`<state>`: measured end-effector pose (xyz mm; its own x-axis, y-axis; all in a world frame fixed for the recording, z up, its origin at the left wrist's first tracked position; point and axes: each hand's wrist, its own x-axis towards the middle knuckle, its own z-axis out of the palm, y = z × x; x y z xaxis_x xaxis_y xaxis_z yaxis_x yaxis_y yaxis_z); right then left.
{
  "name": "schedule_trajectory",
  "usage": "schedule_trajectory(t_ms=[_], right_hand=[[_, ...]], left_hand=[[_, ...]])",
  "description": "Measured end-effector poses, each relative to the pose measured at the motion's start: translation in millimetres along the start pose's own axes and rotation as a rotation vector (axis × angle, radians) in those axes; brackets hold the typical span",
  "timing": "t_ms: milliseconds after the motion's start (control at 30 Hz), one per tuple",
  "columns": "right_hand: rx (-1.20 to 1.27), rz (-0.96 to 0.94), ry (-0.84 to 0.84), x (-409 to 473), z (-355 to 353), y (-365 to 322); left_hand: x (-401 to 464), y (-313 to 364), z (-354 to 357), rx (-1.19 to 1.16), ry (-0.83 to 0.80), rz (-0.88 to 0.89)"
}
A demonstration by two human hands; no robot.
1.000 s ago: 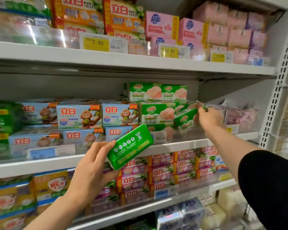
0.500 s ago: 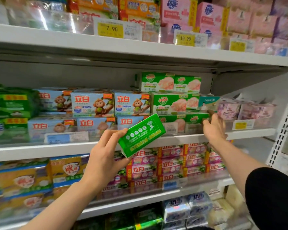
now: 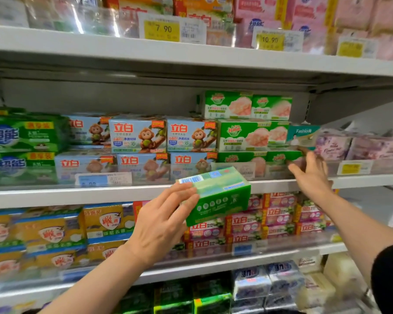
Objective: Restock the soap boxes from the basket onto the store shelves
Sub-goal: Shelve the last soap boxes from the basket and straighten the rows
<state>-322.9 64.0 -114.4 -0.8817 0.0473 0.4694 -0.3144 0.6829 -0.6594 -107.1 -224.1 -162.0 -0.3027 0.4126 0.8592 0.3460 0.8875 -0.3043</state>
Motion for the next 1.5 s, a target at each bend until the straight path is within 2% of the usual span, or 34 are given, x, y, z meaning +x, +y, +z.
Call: schedule_trajectory(t_ms=[200,267,333,433,533,633,700,767,800,867,933,967,1033,1133,1267,1400,1500], right_hand=[[-0.044,-0.048,-0.063,-10,-11,-7],[-0.061,-0.083,-0.055,-13,-15,-8],[-0.076,-0.068,-0.053,-20,-15,-11],[-0.075,-0.026,-0.09,-27,-16,-17],[-0.082,-0.022,-0.102,-32,-21,-27],[-0.096,-0.049,-0.046,-40,-23,-48],[-0.08,-0.126,0.063,-47,-22,-65],[0.072,-0.23,0.113,-57,-24,-87],[0.229,-0.251,0.033,-64,-26,-102],[0.572,-0.216,-0.345,-82,-30,-133],[0.63,-0.195,-0.668,-98,-33,-157],[0.645,-0.18,-0.752,-102,-32,-164],[0.773,-0.113,-0.81,-108,-30,-167],[1.04,0.058,-0.741,-120,-26,-163],[1.228,0.12,-0.597,-132,-18,-157],[1.217,0.204,-0.404,-122,-22,-134],[1.021,0.185,-0.241,-98,-41,-102]], left_hand=[[-4,-1,-3,0.019,-0.003,0.062],[-2,0,-8,-0.041,-0.003,-0.007],[7,6,-15,-0.197,0.023,-0.201],[33,14,-29,-0.548,0.068,-0.589],[48,4,-37,-0.741,0.067,-0.94],[52,-2,-44,-0.976,0.127,-1.17],[53,-2,-52,-1.092,0.19,-1.236],[52,-5,-61,-1.104,0.197,-1.258],[51,-7,-64,-1.107,0.193,-1.264],[53,-10,-73,-1.109,0.171,-1.258],[57,-9,-80,-1.151,0.142,-1.236],[59,-7,-81,-1.186,0.142,-1.224],[65,-4,-81,-1.227,0.176,-1.213],[76,3,-67,-1.238,0.278,-1.242],[93,28,-34,-1.323,0.31,-1.274],[105,42,-1,-1.259,0.082,-1.11],[106,37,20,-0.818,-0.12,-0.843]])
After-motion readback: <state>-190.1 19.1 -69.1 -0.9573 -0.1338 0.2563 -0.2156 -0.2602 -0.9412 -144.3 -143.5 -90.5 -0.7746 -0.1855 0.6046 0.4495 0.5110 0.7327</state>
